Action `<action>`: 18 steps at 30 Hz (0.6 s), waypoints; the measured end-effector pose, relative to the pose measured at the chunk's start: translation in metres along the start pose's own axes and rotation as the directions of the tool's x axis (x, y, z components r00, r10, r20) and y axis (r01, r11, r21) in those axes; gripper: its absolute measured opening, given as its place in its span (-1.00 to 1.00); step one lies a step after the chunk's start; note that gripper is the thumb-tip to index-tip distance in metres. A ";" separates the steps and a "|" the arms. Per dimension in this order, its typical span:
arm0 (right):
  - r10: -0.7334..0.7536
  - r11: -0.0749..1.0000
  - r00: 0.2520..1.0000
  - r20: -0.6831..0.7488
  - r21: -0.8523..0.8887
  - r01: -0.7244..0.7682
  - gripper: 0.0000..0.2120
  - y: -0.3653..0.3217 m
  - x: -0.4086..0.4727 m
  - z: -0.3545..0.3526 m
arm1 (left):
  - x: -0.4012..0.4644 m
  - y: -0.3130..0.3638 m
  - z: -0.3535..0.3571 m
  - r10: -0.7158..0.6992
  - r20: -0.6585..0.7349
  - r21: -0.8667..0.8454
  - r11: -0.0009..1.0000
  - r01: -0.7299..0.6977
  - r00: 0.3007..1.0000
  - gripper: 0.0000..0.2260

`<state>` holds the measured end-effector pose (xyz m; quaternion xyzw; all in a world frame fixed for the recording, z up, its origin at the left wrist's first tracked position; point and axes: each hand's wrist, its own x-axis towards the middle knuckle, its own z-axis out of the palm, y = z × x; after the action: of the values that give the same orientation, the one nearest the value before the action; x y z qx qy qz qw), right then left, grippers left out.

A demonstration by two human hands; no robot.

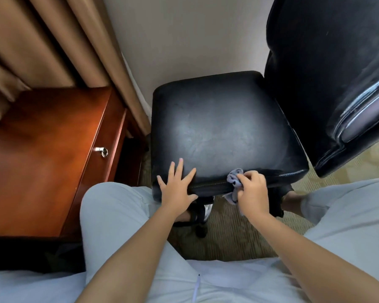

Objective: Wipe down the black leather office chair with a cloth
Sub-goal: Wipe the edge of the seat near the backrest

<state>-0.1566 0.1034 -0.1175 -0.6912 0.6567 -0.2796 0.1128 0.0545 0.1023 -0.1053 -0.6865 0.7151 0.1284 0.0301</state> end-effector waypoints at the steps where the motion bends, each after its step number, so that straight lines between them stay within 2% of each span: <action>1: -0.003 1.000 1.000 0.003 0.015 0.003 -0.72 -0.006 -0.001 0.003 | 0.001 -0.002 0.001 -0.007 0.029 -0.017 1.000 0.008 1.000 -0.26; 3: -0.125 0.992 0.990 0.069 0.021 0.124 -0.73 -0.023 -0.005 0.014 | 0.000 -0.003 0.000 -0.001 0.048 -0.005 1.000 0.001 0.999 -0.24; 5: -0.278 0.960 0.947 0.161 0.011 0.280 -0.73 -0.038 -0.010 0.022 | -0.002 -0.005 -0.003 0.002 0.035 0.009 1.000 -0.003 0.999 -0.24; 6: -0.295 0.955 0.937 0.189 0.018 0.297 -0.74 -0.040 -0.010 0.023 | -0.003 -0.006 -0.004 0.010 0.032 0.012 1.000 -0.010 0.999 -0.24; 9: -0.232 0.972 0.958 0.169 -0.003 0.236 -0.75 -0.028 -0.005 0.014 | -0.006 -0.004 -0.003 0.042 0.049 0.000 0.999 -0.042 0.998 -0.25; 13: -0.061 0.997 0.995 0.073 0.043 0.058 -0.72 -0.016 -0.005 0.005 | -0.016 0.000 0.004 0.085 -0.007 -0.003 0.996 -0.085 0.996 -0.28; 15: -0.096 0.994 0.994 0.061 0.048 0.093 -0.74 -0.023 -0.008 0.012 | -0.022 -0.003 0.011 0.075 -0.053 -0.075 0.994 -0.079 0.996 -0.29; 18: -0.264 0.964 0.951 0.163 0.074 0.255 -0.79 -0.045 -0.019 0.027 | -0.027 -0.008 0.015 0.037 -0.114 -0.229 0.971 -0.062 0.993 -0.33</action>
<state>-0.1039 0.1217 -0.1203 -0.7897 0.5407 -0.2486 0.1491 0.0618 0.1318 -0.1150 -0.6732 0.7126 0.1743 -0.0925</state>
